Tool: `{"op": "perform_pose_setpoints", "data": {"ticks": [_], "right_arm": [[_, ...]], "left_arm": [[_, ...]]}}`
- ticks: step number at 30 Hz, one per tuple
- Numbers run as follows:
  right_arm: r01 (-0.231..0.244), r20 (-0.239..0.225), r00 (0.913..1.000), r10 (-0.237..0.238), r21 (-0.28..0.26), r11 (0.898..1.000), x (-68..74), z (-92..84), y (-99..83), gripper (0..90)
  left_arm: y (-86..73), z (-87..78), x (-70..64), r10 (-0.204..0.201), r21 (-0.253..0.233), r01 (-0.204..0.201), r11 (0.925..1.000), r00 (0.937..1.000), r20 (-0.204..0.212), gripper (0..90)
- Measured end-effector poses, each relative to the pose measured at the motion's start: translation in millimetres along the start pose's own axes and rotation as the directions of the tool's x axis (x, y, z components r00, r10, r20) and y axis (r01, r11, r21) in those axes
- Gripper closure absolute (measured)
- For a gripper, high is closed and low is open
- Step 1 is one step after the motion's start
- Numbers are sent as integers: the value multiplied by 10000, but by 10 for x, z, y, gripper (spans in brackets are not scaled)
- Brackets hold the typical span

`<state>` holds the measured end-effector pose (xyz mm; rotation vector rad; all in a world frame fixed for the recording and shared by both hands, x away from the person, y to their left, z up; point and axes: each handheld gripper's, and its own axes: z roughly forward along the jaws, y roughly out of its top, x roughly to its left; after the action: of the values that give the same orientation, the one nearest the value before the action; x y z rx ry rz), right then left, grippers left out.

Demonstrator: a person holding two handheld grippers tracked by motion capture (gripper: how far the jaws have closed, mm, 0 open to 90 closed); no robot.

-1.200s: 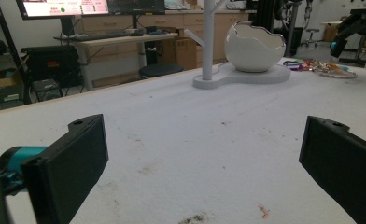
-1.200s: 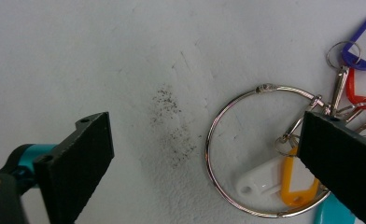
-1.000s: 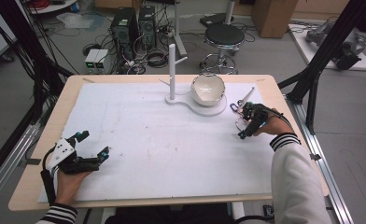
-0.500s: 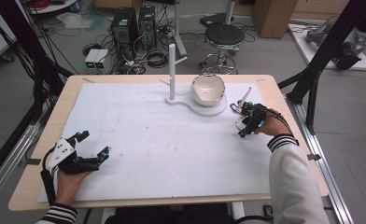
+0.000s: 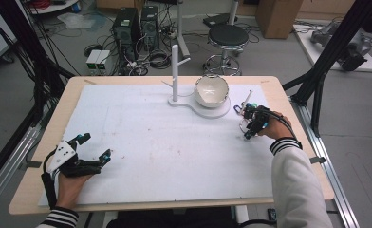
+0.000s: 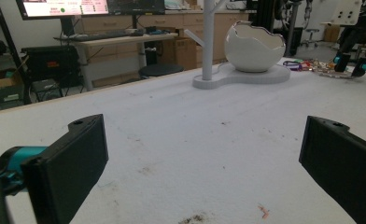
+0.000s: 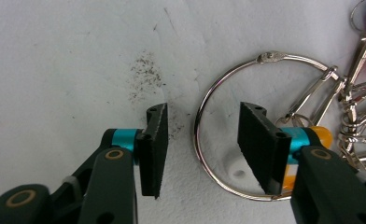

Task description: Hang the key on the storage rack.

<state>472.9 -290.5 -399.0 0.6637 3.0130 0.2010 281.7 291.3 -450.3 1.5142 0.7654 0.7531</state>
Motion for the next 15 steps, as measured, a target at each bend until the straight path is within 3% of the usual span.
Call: {"op": "perform_pose_setpoints", "data": {"ticks": [5, 15], "right_arm": [[197, 186, 9996, -203, 288, 9994, 10, 14, 18, 618], [166, 171, 9997, -175, 535, 9984, 17, 24, 27, 700]], "left_arm": [[0, -2, 3, 44, 22, -44, 10000, 10000, -4, 17], [0, -1, 1, 22, 5, -22, 10000, 10000, -4, 17]]}}
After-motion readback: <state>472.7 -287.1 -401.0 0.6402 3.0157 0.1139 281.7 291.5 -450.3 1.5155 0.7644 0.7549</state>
